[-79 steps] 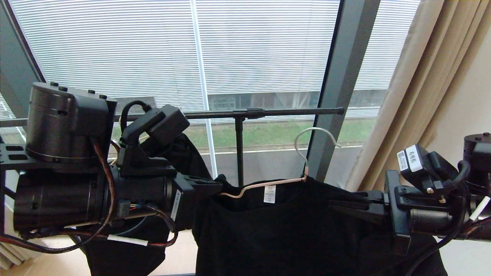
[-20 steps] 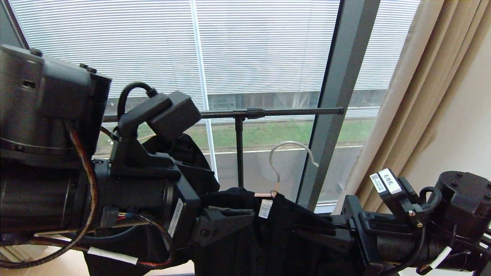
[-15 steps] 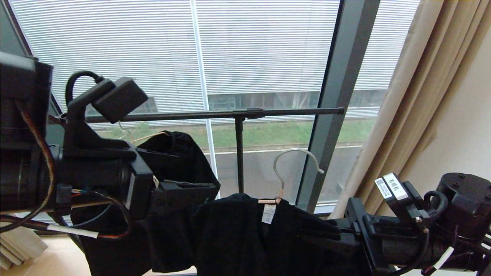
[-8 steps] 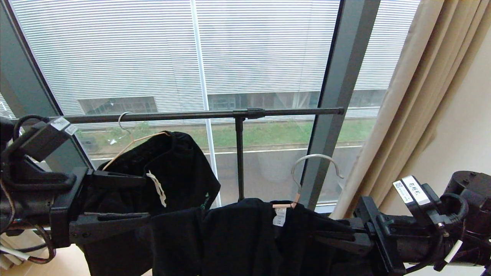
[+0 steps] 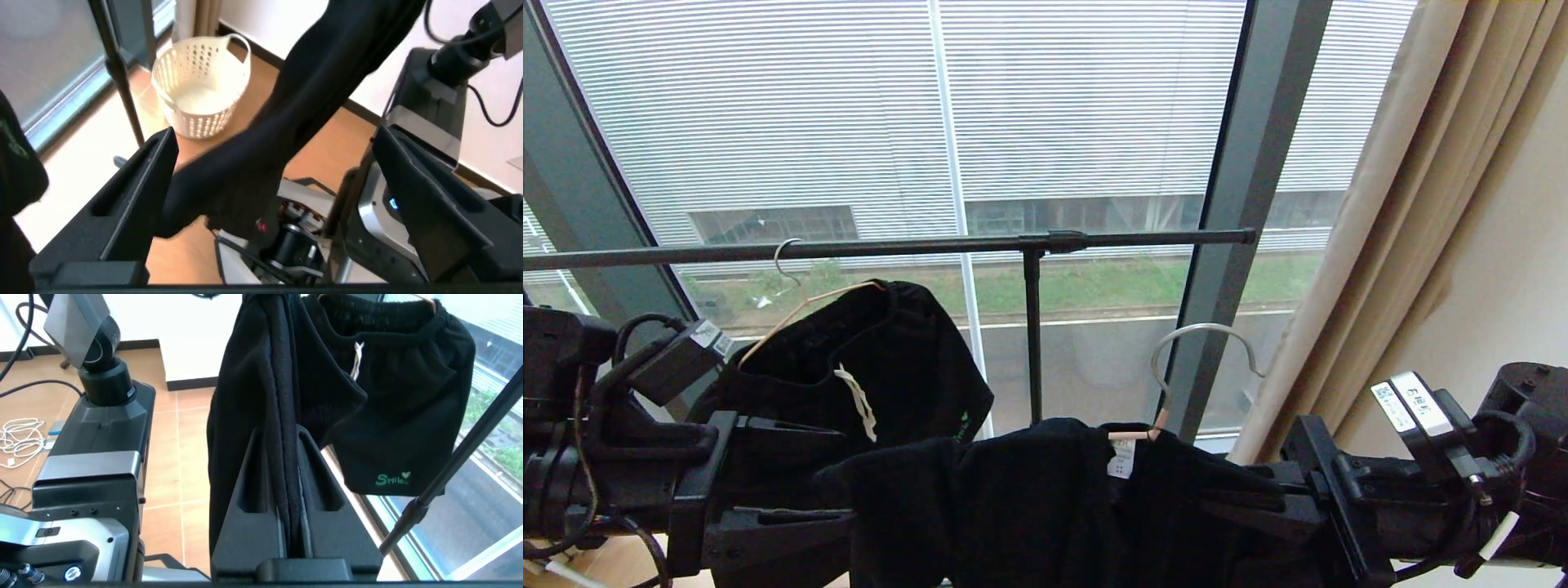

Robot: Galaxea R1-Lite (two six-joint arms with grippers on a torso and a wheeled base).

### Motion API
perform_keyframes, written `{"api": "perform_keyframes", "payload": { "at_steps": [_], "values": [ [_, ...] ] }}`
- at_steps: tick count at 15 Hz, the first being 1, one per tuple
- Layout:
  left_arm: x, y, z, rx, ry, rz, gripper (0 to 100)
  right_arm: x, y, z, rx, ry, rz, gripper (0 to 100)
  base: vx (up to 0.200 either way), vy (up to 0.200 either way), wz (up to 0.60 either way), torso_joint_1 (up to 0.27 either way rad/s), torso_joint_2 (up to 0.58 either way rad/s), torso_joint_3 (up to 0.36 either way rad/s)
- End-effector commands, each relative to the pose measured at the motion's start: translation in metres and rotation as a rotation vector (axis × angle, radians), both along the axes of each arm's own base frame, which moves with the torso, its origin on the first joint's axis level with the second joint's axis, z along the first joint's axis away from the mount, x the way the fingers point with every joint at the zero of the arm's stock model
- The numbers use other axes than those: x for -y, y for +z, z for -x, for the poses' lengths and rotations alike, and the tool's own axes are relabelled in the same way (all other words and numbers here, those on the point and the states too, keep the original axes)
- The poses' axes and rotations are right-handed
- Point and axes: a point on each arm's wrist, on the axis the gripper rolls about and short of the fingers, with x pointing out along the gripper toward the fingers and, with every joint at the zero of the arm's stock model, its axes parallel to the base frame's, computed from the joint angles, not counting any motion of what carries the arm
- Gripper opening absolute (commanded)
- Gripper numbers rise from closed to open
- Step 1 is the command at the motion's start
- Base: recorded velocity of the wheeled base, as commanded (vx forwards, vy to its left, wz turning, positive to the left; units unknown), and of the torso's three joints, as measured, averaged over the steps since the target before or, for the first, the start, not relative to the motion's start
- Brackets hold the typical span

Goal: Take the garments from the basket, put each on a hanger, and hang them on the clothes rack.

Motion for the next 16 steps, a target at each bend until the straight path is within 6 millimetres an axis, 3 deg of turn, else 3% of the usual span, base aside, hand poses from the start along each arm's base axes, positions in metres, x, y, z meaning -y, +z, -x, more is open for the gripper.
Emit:
{"api": "perform_keyframes", "payload": {
  "at_steps": [1,6,7,12,16],
  "values": [
    [0.003,-0.012,-0.007,-0.039,-0.014,0.0,100,0.001,0.003,0.002,0.011,0.002,-0.005,0,0.0,0.0,0.0,0.0,0.0,0.0],
    [0.008,-0.02,-0.012,-0.061,-0.032,-0.002,100,0.002,0.005,0.003,0.022,-0.001,-0.011,0,0.0,0.0,0.0,0.0,0.0,0.0],
    [0.008,-0.02,-0.012,-0.058,-0.032,-0.002,0,0.002,0.005,0.003,0.021,-0.001,-0.01,0,0.0,0.0,0.0,0.0,0.0,0.0],
    [0.004,-0.014,0.005,-0.017,0.003,-0.02,0,0.004,0.006,0.001,0.022,-0.014,-0.012,0,0.0,0.0,0.0,0.0,0.0,0.0],
    [-0.013,-0.015,0.016,-0.015,0.1,-0.02,0,0.008,0.006,-0.003,0.022,-0.038,-0.011,0,0.0,0.0,0.0,0.0,0.0,0.0]
  ]
}}
